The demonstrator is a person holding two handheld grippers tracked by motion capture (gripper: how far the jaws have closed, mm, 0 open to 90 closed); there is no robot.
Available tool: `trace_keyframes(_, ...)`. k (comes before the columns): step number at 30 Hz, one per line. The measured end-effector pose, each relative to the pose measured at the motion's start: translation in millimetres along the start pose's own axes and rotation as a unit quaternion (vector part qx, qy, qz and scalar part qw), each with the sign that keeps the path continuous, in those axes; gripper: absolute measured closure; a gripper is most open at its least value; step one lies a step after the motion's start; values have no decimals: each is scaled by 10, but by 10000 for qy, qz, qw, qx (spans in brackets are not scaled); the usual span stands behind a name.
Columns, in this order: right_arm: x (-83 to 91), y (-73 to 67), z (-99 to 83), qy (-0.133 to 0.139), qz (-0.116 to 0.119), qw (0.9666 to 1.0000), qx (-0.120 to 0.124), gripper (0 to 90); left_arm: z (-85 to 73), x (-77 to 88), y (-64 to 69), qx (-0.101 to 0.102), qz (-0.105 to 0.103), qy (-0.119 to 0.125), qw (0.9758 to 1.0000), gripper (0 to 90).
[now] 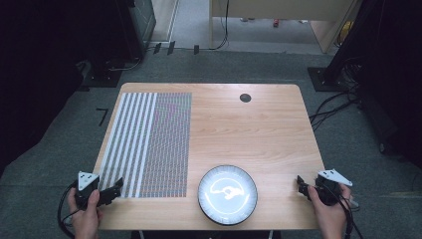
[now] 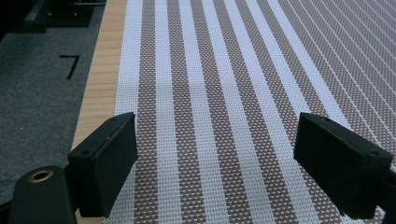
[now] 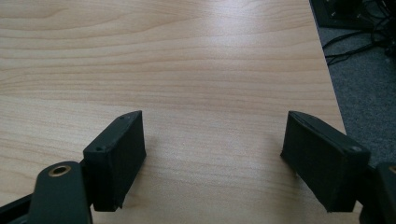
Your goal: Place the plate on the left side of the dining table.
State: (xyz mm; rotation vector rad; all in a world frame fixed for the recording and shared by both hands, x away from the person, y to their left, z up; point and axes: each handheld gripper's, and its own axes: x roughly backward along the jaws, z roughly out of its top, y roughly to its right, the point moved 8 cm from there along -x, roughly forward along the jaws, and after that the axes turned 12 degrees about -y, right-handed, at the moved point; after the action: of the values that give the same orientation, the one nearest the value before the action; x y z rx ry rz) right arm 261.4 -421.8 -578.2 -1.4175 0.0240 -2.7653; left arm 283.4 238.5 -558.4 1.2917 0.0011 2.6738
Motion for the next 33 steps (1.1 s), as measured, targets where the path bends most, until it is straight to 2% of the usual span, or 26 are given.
trace_keyframes(4, -10, -8, 5, -21, 13, 10000, 21, 172, 25, 28, 12, 98, -152, 109, 9998, 134)
trace_keyframes(10, -27, -17, 14, -65, -12, 10000, -5, 133, 71, 92, 46, 205, -158, 253, 9993, 133)
trace_keyframes(19, -2, -29, 1, -122, -22, 9999, -19, 144, 113, 133, 145, 169, -287, 323, 9989, 120)
trace_keyframes(21, 20, -32, 4, -123, -128, 9998, 0, 144, 117, 138, 164, 154, -293, 323, 9989, 120)
trace_keyframes(27, 139, -109, 63, 92, -10, 9999, -101, 145, 127, 145, 245, 114, -398, 335, 9986, 120)
trace_keyframes(33, 208, -199, 91, 202, 42, 9998, -37, 145, 138, 150, 338, 56, -479, 332, 9983, 120)
